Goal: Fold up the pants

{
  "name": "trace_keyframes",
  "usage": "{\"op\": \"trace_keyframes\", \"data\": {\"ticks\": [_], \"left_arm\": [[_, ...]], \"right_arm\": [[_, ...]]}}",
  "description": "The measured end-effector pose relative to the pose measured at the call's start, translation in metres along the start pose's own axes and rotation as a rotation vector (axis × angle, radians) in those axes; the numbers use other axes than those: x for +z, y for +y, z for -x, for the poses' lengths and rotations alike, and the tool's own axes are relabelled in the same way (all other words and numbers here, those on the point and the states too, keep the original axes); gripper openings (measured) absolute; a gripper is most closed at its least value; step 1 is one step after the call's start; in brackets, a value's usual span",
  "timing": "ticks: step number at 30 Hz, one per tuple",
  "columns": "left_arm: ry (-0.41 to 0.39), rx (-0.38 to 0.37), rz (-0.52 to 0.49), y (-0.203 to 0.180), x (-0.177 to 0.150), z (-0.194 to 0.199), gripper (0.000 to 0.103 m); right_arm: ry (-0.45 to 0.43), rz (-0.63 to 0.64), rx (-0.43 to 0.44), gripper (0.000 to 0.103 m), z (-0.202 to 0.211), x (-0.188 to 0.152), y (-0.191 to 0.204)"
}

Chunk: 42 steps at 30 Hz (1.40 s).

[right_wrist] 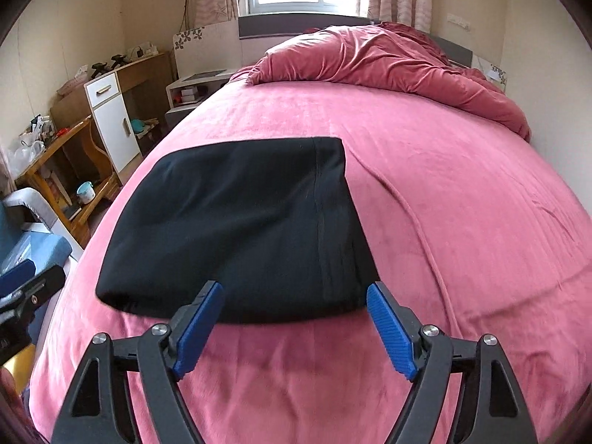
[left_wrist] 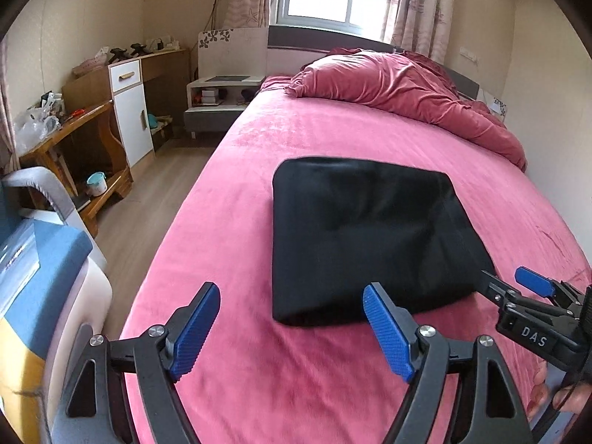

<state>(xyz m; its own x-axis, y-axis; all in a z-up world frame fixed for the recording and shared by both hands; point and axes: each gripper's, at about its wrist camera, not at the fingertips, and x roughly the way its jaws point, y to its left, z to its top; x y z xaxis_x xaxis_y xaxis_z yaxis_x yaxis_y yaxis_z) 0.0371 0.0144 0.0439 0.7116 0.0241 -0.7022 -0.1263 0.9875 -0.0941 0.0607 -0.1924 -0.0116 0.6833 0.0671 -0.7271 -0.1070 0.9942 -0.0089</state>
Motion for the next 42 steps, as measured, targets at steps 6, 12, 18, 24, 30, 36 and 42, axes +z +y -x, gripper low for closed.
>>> {"op": "trace_keyframes", "data": {"ticks": [6,12,18,24,30,36,42], "left_arm": [[-0.007,0.000,-0.010,-0.003,-0.023,0.018,0.081],[-0.018,0.010,-0.013,-0.004,-0.034,0.031,0.081],[-0.028,0.029,-0.001,-0.002,-0.035,0.039,0.081],[-0.043,0.036,-0.003,-0.003,-0.039,0.045,0.081],[-0.057,0.051,-0.001,0.001,-0.039,0.048,0.081],[-0.062,0.056,-0.002,0.003,-0.039,0.049,0.081],[-0.059,0.058,-0.002,0.003,-0.039,0.048,0.081]], "right_arm": [[-0.006,-0.002,-0.032,0.082,0.016,-0.021,0.007],[-0.018,-0.030,-0.041,0.082,0.033,-0.034,0.007],[-0.040,-0.020,-0.052,0.083,0.047,-0.041,0.012],[-0.059,-0.001,-0.057,0.083,0.057,-0.043,0.017],[-0.067,0.006,-0.058,0.084,0.061,-0.044,0.019],[-0.065,0.009,-0.059,0.084,0.062,-0.046,0.023],[-0.061,0.010,-0.060,0.084,0.062,-0.048,0.025]]}}
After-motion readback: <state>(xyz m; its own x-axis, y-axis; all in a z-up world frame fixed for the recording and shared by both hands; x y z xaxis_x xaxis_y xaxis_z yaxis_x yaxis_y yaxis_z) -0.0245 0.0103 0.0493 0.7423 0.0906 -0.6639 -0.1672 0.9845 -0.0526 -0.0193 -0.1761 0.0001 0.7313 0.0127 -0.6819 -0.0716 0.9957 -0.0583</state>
